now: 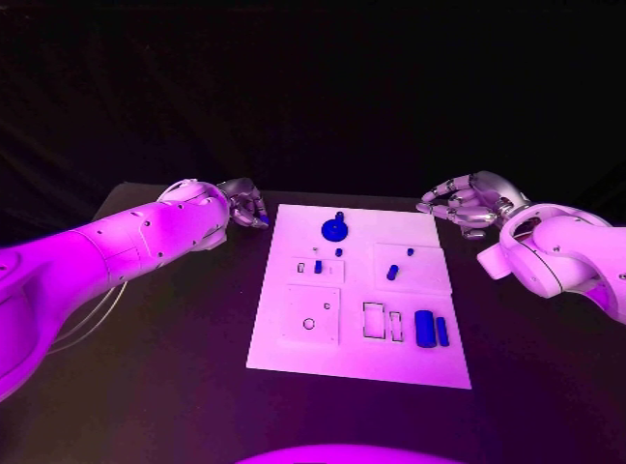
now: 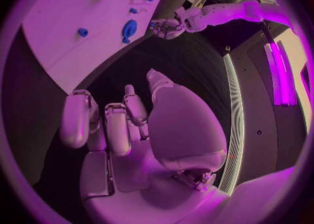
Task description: Assemble the parts on the task board
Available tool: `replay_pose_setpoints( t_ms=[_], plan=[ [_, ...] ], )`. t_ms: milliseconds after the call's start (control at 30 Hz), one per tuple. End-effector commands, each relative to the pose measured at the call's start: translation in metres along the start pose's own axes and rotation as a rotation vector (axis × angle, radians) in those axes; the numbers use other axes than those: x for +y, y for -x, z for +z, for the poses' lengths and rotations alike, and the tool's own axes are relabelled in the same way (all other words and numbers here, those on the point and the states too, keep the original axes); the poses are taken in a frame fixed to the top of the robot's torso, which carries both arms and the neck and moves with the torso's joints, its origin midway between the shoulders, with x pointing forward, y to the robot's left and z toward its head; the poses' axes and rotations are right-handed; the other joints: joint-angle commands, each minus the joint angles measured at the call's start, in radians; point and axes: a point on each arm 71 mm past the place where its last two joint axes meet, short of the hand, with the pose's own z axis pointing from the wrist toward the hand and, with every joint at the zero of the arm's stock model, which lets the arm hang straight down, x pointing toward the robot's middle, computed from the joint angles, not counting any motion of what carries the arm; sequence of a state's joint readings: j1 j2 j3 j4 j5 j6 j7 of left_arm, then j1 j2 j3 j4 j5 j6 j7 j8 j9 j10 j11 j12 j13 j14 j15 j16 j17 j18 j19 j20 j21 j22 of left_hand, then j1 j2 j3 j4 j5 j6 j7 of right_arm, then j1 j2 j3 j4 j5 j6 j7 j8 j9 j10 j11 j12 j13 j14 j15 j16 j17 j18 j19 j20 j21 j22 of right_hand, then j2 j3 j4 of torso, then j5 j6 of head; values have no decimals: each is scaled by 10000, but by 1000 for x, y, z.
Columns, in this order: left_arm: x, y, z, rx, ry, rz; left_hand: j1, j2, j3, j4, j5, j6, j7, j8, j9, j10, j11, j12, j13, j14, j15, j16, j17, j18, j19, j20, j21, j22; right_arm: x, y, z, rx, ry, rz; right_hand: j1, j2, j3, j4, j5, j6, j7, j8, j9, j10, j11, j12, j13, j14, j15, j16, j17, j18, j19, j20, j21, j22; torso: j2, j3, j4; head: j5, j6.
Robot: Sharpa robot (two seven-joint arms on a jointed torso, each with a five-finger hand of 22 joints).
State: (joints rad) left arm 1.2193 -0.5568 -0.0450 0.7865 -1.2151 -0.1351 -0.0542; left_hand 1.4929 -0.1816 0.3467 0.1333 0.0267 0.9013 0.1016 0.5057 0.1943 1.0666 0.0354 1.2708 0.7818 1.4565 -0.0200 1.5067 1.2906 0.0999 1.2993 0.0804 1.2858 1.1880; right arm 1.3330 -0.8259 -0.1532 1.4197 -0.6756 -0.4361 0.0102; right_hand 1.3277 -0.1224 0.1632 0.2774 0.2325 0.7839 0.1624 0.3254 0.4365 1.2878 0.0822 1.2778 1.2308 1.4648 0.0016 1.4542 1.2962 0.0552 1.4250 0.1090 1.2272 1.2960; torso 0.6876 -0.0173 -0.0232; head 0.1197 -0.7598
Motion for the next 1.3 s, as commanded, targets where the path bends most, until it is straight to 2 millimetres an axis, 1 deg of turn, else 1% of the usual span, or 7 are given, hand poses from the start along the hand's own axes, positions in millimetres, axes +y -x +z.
replay_pose_setpoints(
  t_ms=[33,200,267,500,900,1167,1300],
  plan=[
    [1,-8,-1,22,-79,-39,225,169,1046,-167,235,695,6,165,-6,559,-91,232,327,613,-117,286,1531,-77,269,-81,296,291,0,-1,0,39,30,-6,-389,-27,193,87,162,-75,-24,231,72,-41,-67,-26,-20,565,-30,-74,786,224,-34,-69,-230,913,-4,6,9,3,-2],
    [1,-5,-3,-307,-383,-327,-59,166,1831,-504,236,1047,-38,449,226,1043,-184,404,971,724,-204,345,1770,-99,340,-157,383,396,0,-1,0,34,29,-7,-389,-27,193,87,162,-75,-24,231,72,-41,-67,-26,-20,565,-30,-74,786,224,-34,-69,-230,913,-4,-6,8,14,6],
    [1,-4,-5,-405,-520,-498,-282,158,2181,-640,227,1034,-53,538,325,1208,-209,473,1218,740,-238,350,1802,-105,356,-189,405,425,0,0,0,31,26,-8,-389,-27,193,87,162,-75,-24,231,72,-41,-67,-26,-20,565,-30,-74,786,224,-34,-69,-230,913,-5,-3,10,12,12],
    [2,-1,-9,-510,-839,-1148,-894,115,2837,-1025,234,909,-88,803,607,1386,-307,539,1538,741,-313,335,1798,-100,336,-255,401,426,0,0,0,32,18,-9,-389,-27,193,87,162,-75,-24,231,72,-41,-67,-26,-20,565,-30,-74,786,224,-34,-69,-230,913,-11,-3,17,2,10],
    [5,4,-21,-538,-1015,-1906,-1077,95,3062,-1219,236,876,-115,923,710,1465,-330,578,1683,752,-336,337,1821,-103,344,-285,413,447,-1,1,-1,16,-4,-13,-389,-27,193,87,162,-75,-24,231,72,-41,-67,-26,-20,565,-30,-74,786,224,-34,-69,-230,913,-15,5,25,-11,42],
    [-14,-5,-29,-5,-1480,-2080,-1162,75,3160,-1309,235,872,-126,979,734,1519,-344,604,1766,763,-349,343,1847,-111,366,-293,436,478,-1,1,-1,25,-9,-13,-384,-29,201,82,165,-72,-27,245,69,-46,-69,-31,-27,565,-31,-78,783,227,-39,-71,-249,906,-7,0,6,-9,47],
    [-24,-10,-33,89,-1748,-2016,-1213,60,3183,-1332,234,865,-125,997,737,1518,-341,599,1758,775,-351,351,1873,-117,385,-297,456,505,-2,1,-1,22,-11,-12,-384,-29,201,82,165,-72,-27,245,69,-46,-69,-31,-27,565,-31,-78,783,227,-39,-71,-249,906,-13,1,16,-28,48]
  ],
)
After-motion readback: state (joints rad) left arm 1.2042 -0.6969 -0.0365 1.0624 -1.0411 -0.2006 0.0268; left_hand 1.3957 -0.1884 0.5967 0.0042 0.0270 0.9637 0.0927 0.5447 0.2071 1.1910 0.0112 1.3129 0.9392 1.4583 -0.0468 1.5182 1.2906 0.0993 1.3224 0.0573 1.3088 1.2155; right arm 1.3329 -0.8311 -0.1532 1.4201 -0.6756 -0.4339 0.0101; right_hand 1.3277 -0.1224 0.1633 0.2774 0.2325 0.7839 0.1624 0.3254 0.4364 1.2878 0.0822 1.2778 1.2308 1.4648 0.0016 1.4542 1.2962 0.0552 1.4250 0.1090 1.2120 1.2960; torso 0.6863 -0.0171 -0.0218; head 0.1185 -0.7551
